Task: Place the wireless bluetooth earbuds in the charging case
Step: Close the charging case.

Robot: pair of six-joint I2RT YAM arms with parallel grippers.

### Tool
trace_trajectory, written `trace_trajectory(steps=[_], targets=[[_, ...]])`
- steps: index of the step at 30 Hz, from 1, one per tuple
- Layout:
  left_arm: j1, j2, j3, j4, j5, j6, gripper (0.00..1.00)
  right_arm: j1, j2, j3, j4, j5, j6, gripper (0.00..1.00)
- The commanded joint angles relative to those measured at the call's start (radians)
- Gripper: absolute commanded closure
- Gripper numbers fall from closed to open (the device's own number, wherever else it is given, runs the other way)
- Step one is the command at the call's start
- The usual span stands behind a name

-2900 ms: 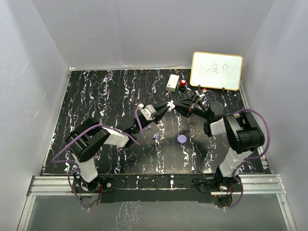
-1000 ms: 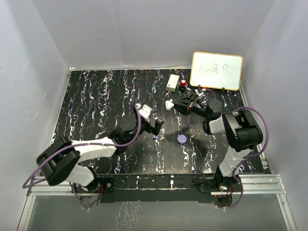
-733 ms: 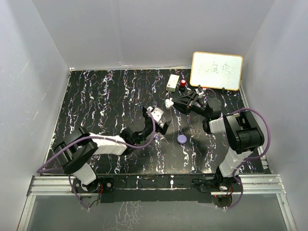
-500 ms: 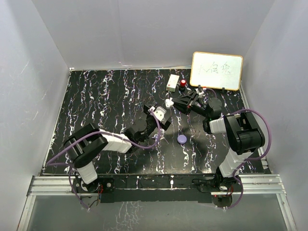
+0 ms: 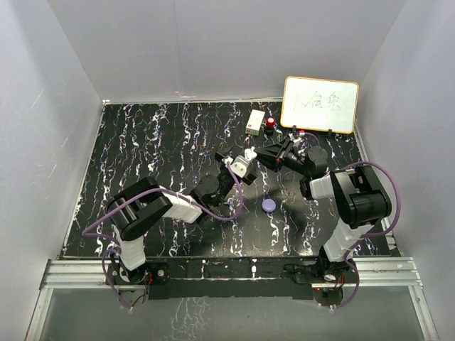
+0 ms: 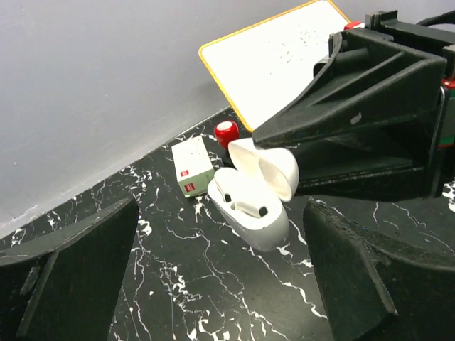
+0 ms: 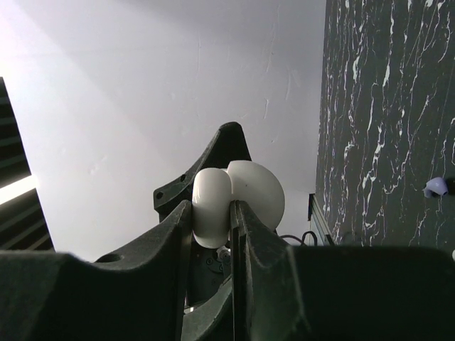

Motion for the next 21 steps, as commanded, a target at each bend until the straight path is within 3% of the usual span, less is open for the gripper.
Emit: trace_trajectory(steps=[1, 21], targets=[[-0.004, 0.017, 0.061, 0.072, 0.0, 0.037, 0.01, 0.006, -0.053, -0.006, 0.068, 0.011, -0.01, 1.0], [-0.002, -0.009, 0.005, 0.158, -0.128, 0.168, 0.01, 0.004, -0.075, -0.042, 0.036, 0.001, -0.027, 1.0]])
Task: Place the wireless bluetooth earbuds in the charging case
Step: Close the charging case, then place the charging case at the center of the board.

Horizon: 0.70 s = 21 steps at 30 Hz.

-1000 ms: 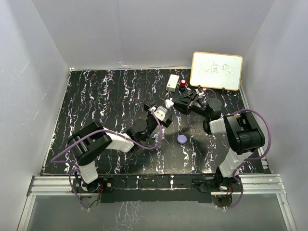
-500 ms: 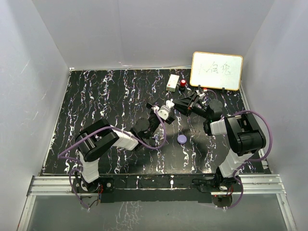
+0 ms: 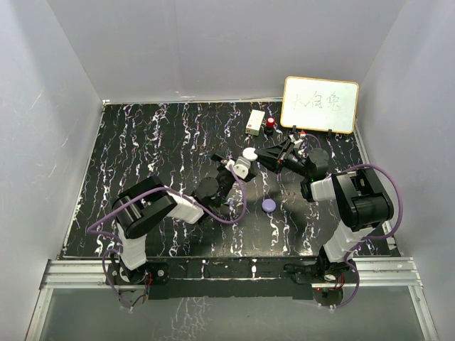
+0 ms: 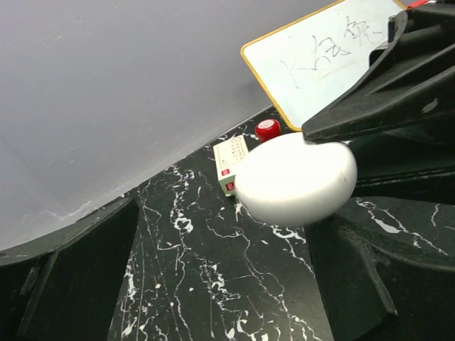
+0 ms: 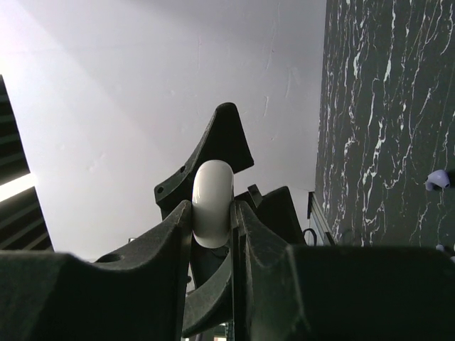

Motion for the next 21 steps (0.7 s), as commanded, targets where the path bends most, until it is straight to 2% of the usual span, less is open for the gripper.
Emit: trace_trajectory(steps=[1, 8, 10, 12, 14, 17, 18, 21], targets=[[-0.001, -0.063, -0.015, 0.072, -0.039, 0.037, 0.01, 0.004, -0.043, -0.012, 0.039, 0.002, -0.024, 1.0], [-0.001, -0.127, -0.082, 0.071, -0.14, 0.059, 0.01, 0.002, -0.034, -0.004, 0.01, 0.0, -0.054, 1.0], [-0.001, -0.184, -0.149, 0.065, -0.228, 0.036, 0.01, -0.004, -0.021, 0.007, -0.014, -0.003, -0.089, 1.0], [0.0, -0.306, -0.216, 0.002, -0.295, -0.048, 0.01, -0.01, -0.008, 0.02, -0.055, -0.002, -0.137, 1.0], [0.003, -0.459, -0.25, -0.205, -0.328, -0.19, 0.02, -0.014, 0.004, 0.042, -0.135, 0.002, -0.213, 1.0], [0.018, -0.679, -0.235, -0.642, -0.302, -0.432, 0.01, -0.016, 0.01, 0.082, -0.265, 0.029, -0.337, 1.0], [0.023, -0.729, -0.222, -0.792, -0.282, -0.482, 0.01, -0.015, 0.008, 0.098, -0.314, 0.042, -0.383, 1.0], [0.027, -0.814, -0.161, -1.061, -0.28, -0.599, 0.01, -0.016, 0.006, 0.143, -0.452, 0.085, -0.505, 1.0]])
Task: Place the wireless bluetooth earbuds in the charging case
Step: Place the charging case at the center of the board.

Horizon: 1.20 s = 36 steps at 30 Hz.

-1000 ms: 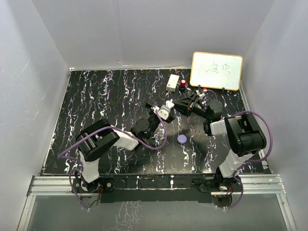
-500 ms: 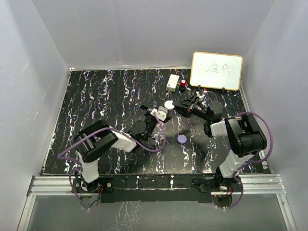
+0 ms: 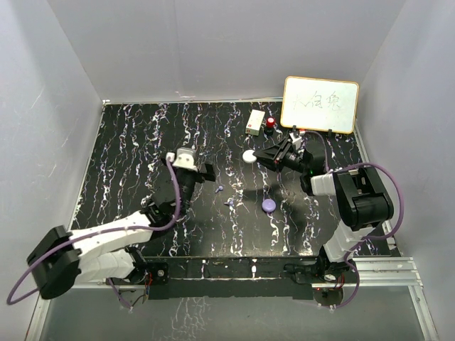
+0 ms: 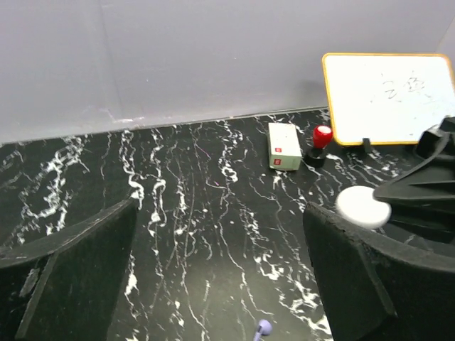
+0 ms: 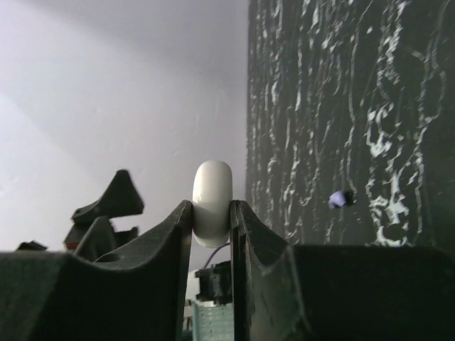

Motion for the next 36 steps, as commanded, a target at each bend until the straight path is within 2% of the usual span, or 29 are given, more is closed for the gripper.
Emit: trace_trajectory(steps=[1, 5, 8, 15, 21, 27, 28, 31, 33, 36], targets=[[0.008, -0.109, 0.092, -0.569, -0.011, -0.283, 0.01, -0.006, 0.001, 0.094, -0.205, 0.077, -0.244, 1.0], [0.01, -0.103, 0.162, -0.77, 0.021, -0.387, 0.01, -0.007, 0.021, 0.12, -0.29, 0.131, -0.318, 1.0], [0.009, -0.065, 0.201, -0.847, 0.069, -0.459, 0.01, -0.006, 0.077, 0.132, -0.306, 0.142, -0.335, 1.0], [0.01, -0.061, 0.155, -0.798, 0.174, -0.547, 0.01, -0.006, 0.188, 0.179, -0.291, 0.151, -0.355, 1.0], [0.01, -0.058, 0.158, -0.819, 0.189, -0.547, 0.01, -0.005, 0.275, 0.239, -0.25, 0.161, -0.338, 1.0], [0.01, -0.062, 0.157, -0.828, 0.191, -0.548, 0.01, -0.005, 0.36, 0.345, -0.29, 0.197, -0.343, 1.0], [0.01, -0.062, 0.157, -0.831, 0.191, -0.548, 0.01, -0.006, 0.37, 0.36, -0.304, 0.202, -0.344, 0.98], [0.01, -0.058, 0.164, -0.834, 0.192, -0.547, 0.02, -0.005, 0.376, 0.392, -0.339, 0.218, -0.359, 0.73], [0.009, -0.053, 0.167, -0.833, 0.195, -0.545, 0.01, -0.005, 0.361, 0.395, -0.361, 0.231, -0.371, 0.64], [0.01, -0.044, 0.172, -0.829, 0.199, -0.541, 0.01, -0.009, 0.318, 0.378, -0.402, 0.252, -0.405, 0.42]])
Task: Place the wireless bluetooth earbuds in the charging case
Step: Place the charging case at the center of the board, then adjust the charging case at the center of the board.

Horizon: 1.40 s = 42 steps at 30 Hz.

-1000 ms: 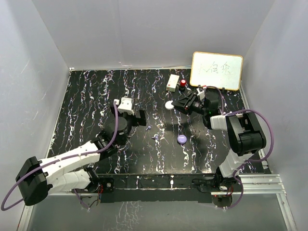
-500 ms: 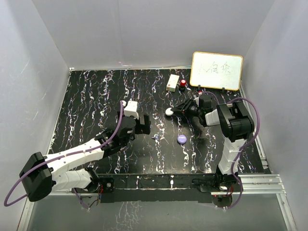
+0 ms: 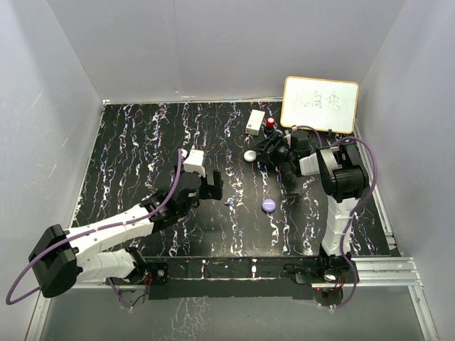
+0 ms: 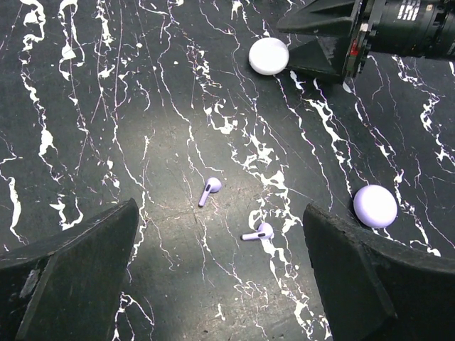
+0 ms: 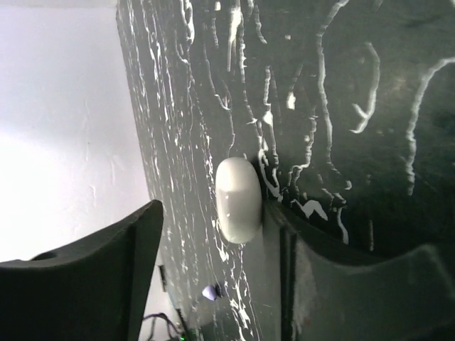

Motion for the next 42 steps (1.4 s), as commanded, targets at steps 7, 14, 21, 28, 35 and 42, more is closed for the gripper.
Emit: trace_trajectory(steps=[7, 14, 21, 28, 35, 42], targets=[[0.005, 0.019, 0.024, 0.009, 0.027, 0.006, 0.01, -0.021, -0.287, -0.128, -0.168, 0.092, -0.174, 0.31], [0.004, 0.034, 0.017, 0.031, 0.051, 0.0, 0.01, -0.014, -0.635, -0.205, -0.581, 0.272, -0.392, 0.27], [0.004, 0.065, 0.027, 0.032, 0.084, -0.018, 0.02, 0.084, -0.798, -0.228, -0.858, 0.414, -0.459, 0.27], [0.004, 0.062, 0.033, 0.007, 0.094, -0.023, 0.01, 0.232, -0.884, -0.306, -0.951, 0.52, -0.414, 0.27], [0.004, 0.079, 0.042, -0.007, 0.104, -0.021, 0.01, 0.293, -0.903, -0.335, -0.992, 0.587, -0.398, 0.27], [0.004, 0.118, 0.058, -0.018, 0.118, -0.025, 0.01, 0.318, -0.885, -0.367, -0.965, 0.59, -0.386, 0.27]])
